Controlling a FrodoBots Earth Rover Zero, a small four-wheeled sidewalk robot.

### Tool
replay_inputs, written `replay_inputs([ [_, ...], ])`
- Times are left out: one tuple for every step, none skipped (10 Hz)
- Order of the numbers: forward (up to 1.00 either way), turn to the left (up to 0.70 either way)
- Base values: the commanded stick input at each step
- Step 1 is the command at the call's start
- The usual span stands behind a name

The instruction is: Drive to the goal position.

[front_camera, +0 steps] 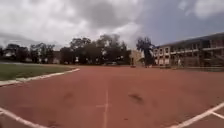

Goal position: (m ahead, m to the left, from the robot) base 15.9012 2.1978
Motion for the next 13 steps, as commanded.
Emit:
replay_inputs([
  [0.60,0.00],
  [0.60,0.00],
  [0.60,0.00],
  [0.60,0.00],
  [0.60,0.00],
  [0.60,0.00],
  [0.60,0.00],
  [0.60,0.00],
  [0.60,0.00],
  [0.60,0.00],
  [0.60,0.00],
  [0.60,0.00],
  [0.60,0.00],
])
